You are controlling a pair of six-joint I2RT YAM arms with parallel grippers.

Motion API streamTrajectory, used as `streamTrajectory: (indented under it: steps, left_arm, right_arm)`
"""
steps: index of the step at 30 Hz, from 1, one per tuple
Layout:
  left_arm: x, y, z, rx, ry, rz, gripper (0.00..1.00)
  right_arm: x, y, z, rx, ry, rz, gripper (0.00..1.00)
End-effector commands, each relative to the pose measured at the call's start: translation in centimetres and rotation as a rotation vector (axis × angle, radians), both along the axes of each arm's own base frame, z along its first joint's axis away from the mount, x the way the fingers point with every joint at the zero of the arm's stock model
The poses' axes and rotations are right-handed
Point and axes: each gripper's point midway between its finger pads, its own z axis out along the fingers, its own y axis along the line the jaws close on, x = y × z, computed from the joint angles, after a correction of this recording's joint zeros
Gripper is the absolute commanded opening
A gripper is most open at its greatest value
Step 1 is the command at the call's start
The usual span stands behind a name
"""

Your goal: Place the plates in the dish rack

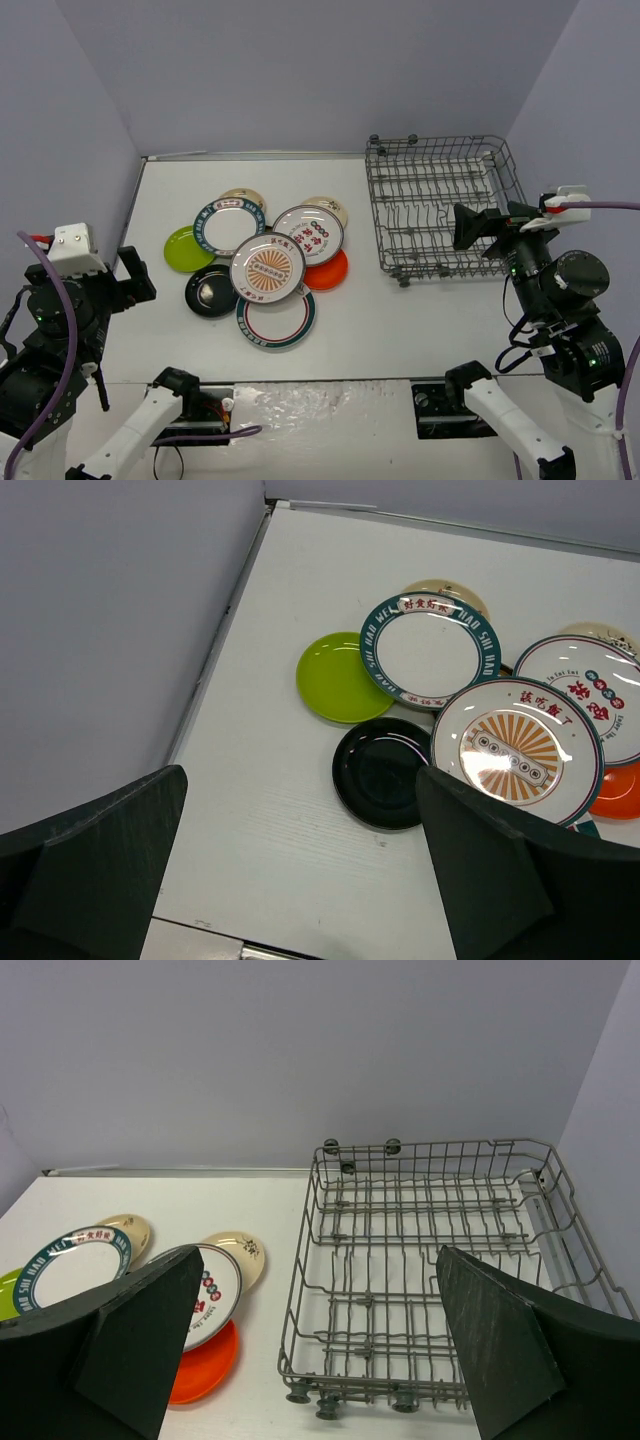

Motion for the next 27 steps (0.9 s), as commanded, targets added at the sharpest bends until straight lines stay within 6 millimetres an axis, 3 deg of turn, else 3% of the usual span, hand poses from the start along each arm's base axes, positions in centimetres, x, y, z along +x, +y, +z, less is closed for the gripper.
streamTrajectory:
  steps: [1, 5, 11, 17, 19, 24, 27]
  left_arm:
    - [0.0, 0.3, 0.1, 0.025, 0.003, 0.009, 0.97]
    - [0.0, 0.0, -0.4, 0.019, 0.018, -0.005, 0.97]
    - [0.6, -1.2, -2.3, -0.025, 0.052, -0.042, 0.97]
    - [2.3, -2.5, -4.7, -0.066, 0.054, -0.065, 0.97]
    - [3.0, -2.7, -6.3, -0.066, 0.068, -0.063, 0.97]
    - [4.7, -3.3, -8.5, -0.065, 0.056, -0.065, 0.97]
    - [5.9, -3.8, -10.8, -0.066, 0.063, -0.069, 0.97]
  right_arm:
    - [0.3, 0.7, 0.8, 0.008, -0.036, 0.028, 1.00]
    - [0.4, 1.6, 0.6, 0.027, -0.026, 0.071, 1.00]
    - [2.2, 7.6, -2.9, 0.017, 0.105, 0.348, 1.00]
    - [5.3, 14.2, -9.0, 0.206, 0.316, 0.564, 1.00]
    - [6.2, 16.3, -10.9, 0.275, 0.344, 0.587, 1.00]
    - [7.2, 23.0, -16.1, 0.295, 0.455, 0.641, 1.00]
    - [8.3, 25.7, -20.8, 0.363, 0.564, 0.637, 0.95]
